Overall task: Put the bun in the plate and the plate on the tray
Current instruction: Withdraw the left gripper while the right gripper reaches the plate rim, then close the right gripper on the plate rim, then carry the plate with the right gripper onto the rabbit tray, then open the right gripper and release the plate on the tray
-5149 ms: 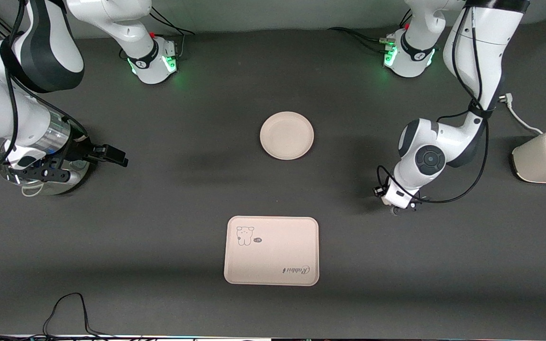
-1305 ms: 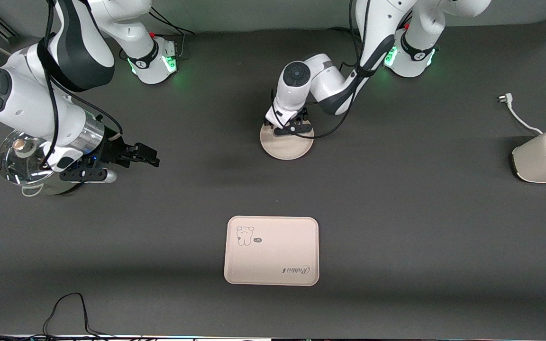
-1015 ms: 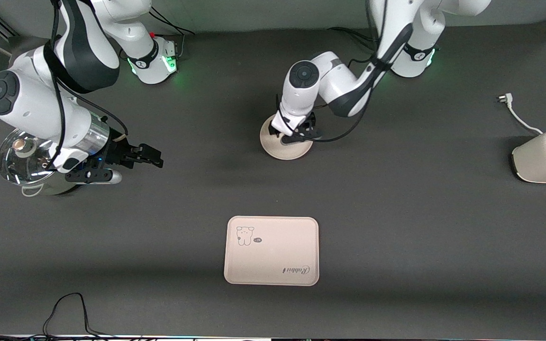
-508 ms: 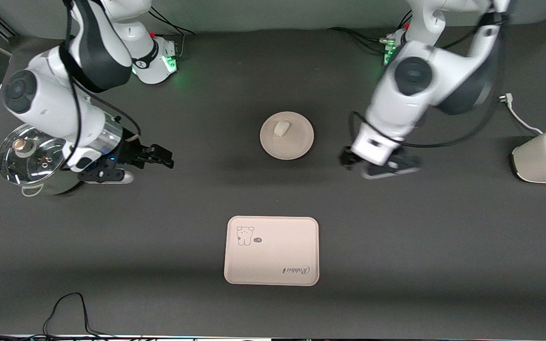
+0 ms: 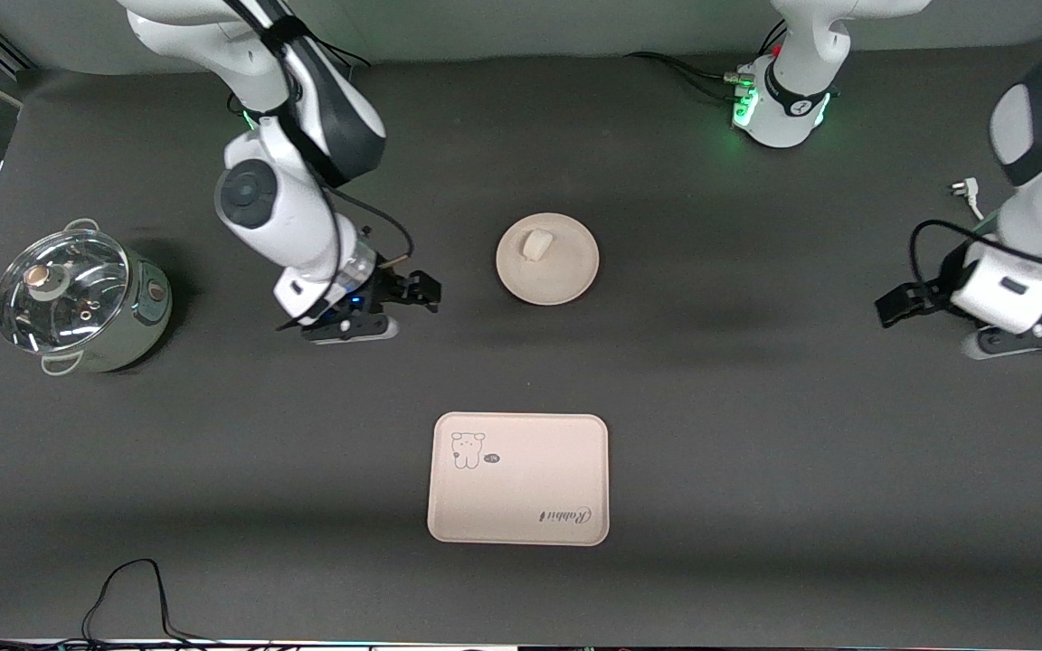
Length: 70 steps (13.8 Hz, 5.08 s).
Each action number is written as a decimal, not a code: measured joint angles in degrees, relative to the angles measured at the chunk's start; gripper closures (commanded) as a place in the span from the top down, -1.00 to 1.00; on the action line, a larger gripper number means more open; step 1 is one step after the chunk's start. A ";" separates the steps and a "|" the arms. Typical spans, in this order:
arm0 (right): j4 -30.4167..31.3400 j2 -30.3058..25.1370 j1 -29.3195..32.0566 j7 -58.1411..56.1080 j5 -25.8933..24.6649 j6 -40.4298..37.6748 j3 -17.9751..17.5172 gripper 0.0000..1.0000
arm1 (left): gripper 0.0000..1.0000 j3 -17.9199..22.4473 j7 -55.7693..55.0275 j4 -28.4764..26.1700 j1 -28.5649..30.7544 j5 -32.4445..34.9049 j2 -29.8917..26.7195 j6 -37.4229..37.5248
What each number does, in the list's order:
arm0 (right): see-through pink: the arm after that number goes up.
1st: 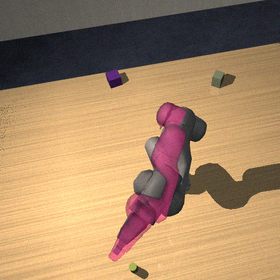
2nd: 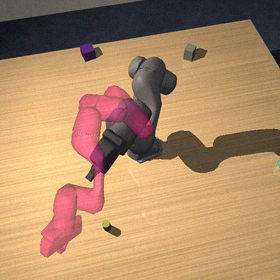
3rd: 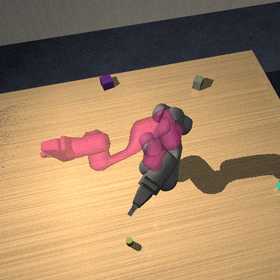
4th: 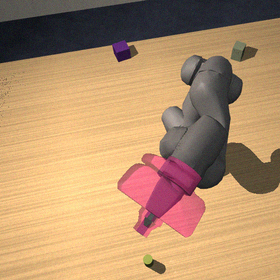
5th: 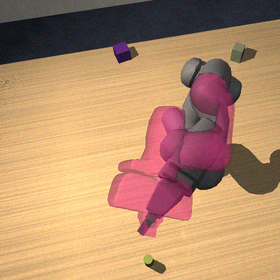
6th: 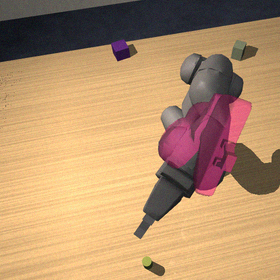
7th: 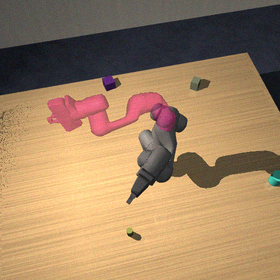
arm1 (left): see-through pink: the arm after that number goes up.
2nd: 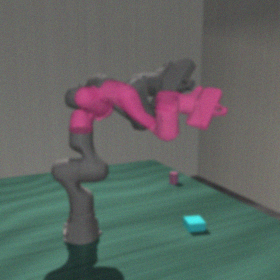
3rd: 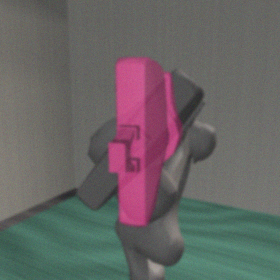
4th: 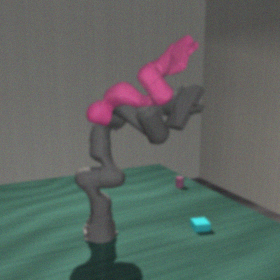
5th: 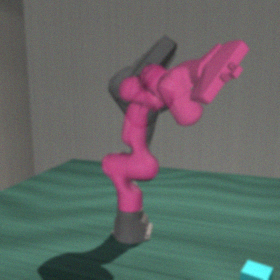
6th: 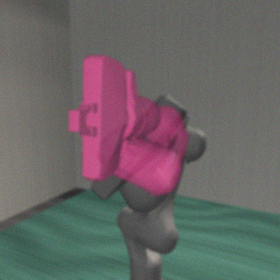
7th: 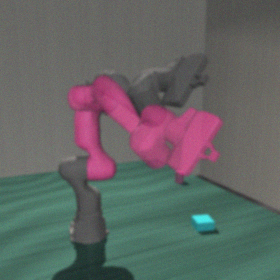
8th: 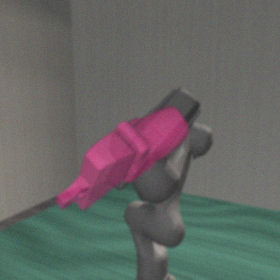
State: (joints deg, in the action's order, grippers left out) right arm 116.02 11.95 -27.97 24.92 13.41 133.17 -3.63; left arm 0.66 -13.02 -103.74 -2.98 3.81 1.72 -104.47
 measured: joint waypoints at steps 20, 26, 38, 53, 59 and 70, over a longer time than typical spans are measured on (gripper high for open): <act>10.12 13.01 -12.39 26.18 -11.44 21.10 -5.80 0.90 | 1.00 -0.88 -0.05 6.27 1.52 -1.40 -4.13 10.39; 10.06 14.86 -12.99 28.57 -11.47 22.42 -6.18 -0.67 | 1.00 -1.22 0.00 5.90 0.55 -2.02 -0.92 9.21; -3.10 11.30 -11.05 30.15 -11.47 6.86 -4.38 -1.00 | 1.00 -1.25 -0.01 5.92 -0.52 -2.04 1.08 7.85; -44.01 32.33 -4.07 10.81 0.18 -0.89 9.58 -1.00 | 1.00 -1.46 0.00 5.97 -0.73 -2.03 1.40 7.68; -50.20 44.48 -3.16 10.82 0.82 8.70 9.59 -1.00 | 1.00 -1.50 0.00 5.97 -1.24 -2.02 1.50 7.05; -53.26 40.47 -2.93 5.48 2.23 2.30 13.57 1.00 | 1.00 -1.49 0.00 5.96 -1.25 -2.01 1.58 7.04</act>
State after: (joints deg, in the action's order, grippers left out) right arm 62.76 52.42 -30.91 30.40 15.64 135.47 9.94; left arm -0.83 -13.02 -97.78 -4.22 1.80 3.30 -97.42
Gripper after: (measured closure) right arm 0.079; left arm 0.000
